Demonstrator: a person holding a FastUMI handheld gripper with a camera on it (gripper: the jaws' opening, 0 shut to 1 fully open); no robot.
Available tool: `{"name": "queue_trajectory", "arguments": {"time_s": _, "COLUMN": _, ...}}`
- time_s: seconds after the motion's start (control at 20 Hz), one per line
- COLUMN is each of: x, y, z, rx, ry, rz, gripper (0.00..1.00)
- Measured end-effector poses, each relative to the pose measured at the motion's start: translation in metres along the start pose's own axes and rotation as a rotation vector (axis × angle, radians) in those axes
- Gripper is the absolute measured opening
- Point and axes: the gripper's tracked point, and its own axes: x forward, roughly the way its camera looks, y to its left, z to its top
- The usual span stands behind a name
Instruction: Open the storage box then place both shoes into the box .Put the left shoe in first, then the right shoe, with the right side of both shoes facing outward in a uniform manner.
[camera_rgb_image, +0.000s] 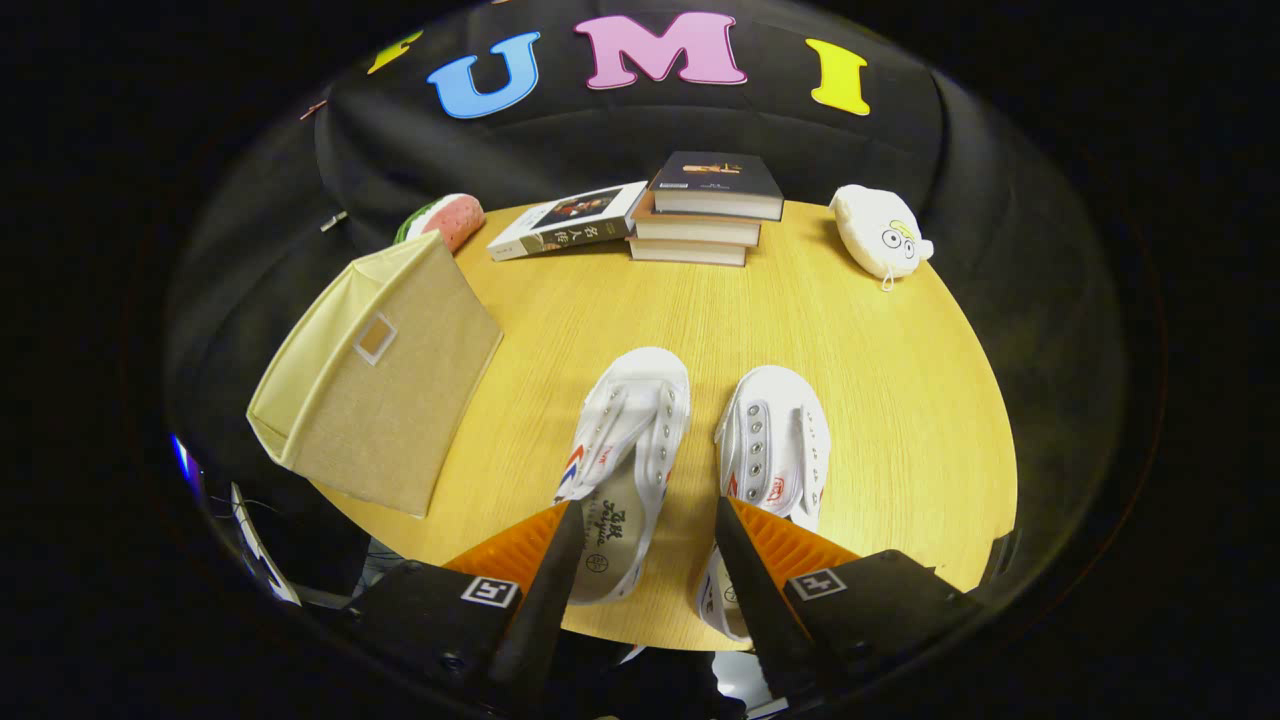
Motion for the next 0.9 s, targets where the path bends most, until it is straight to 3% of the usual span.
{"name": "queue_trajectory", "arguments": {"time_s": 0.25, "x": 0.040, "y": -0.006, "z": 0.000, "rx": -0.020, "ry": 0.009, "rz": -0.052, "gripper": 0.71}}
{"name": "queue_trajectory", "arguments": {"time_s": 0.5, "x": 0.073, "y": -0.011, "z": 0.002, "rx": 0.077, "ry": 0.011, "rz": -0.126, "gripper": 0.42}}
{"name": "queue_trajectory", "arguments": {"time_s": 0.8, "x": 0.077, "y": -0.011, "z": 0.004, "rx": 0.243, "ry": 0.025, "rz": -0.126, "gripper": 0.06}}
{"name": "queue_trajectory", "arguments": {"time_s": 0.9, "x": 0.073, "y": -0.008, "z": 0.012, "rx": 0.310, "ry": 0.024, "rz": -0.113, "gripper": 0.05}}
